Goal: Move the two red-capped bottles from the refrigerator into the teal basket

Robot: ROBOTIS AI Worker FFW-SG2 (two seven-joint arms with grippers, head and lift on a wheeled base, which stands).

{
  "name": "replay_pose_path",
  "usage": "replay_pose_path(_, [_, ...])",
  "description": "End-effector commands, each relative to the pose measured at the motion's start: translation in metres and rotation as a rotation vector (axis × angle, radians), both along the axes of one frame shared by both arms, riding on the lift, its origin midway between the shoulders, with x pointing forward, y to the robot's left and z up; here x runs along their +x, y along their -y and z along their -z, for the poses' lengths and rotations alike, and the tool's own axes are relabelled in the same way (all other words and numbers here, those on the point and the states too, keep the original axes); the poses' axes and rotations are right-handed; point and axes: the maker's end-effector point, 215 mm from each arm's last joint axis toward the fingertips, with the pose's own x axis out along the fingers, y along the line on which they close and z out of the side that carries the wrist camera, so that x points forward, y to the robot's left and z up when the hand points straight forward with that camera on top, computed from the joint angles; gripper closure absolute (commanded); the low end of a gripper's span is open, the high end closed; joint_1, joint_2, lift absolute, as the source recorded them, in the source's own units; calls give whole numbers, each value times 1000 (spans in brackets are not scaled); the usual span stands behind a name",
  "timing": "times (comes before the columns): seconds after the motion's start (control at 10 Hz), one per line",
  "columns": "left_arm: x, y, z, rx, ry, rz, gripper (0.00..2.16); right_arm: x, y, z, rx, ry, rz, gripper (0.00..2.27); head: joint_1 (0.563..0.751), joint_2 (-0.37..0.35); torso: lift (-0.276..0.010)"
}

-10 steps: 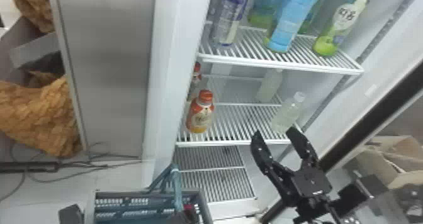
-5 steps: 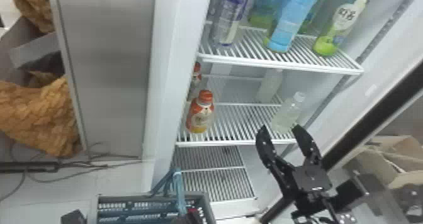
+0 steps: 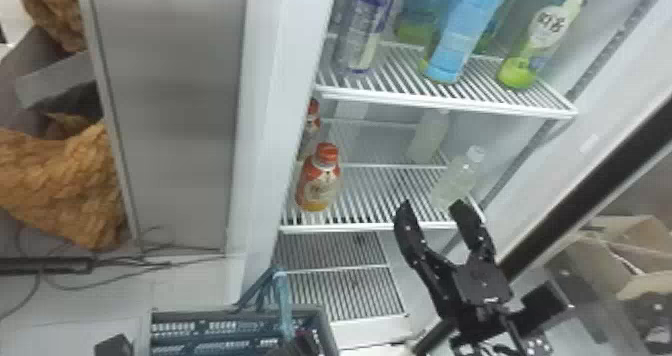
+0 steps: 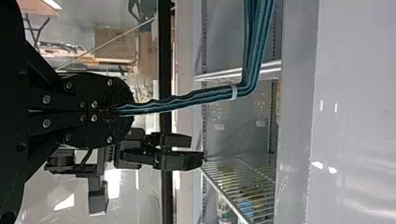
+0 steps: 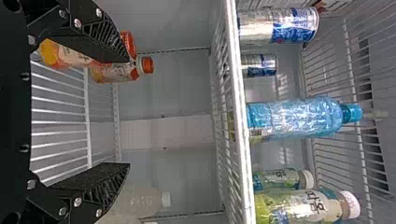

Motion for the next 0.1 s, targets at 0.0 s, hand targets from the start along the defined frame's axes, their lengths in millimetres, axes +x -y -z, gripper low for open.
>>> replay_pose_path(0.0, [0,-2,2,0,-7,-6,1142,0,2,3,0,-8,6,240,695,-350,-228])
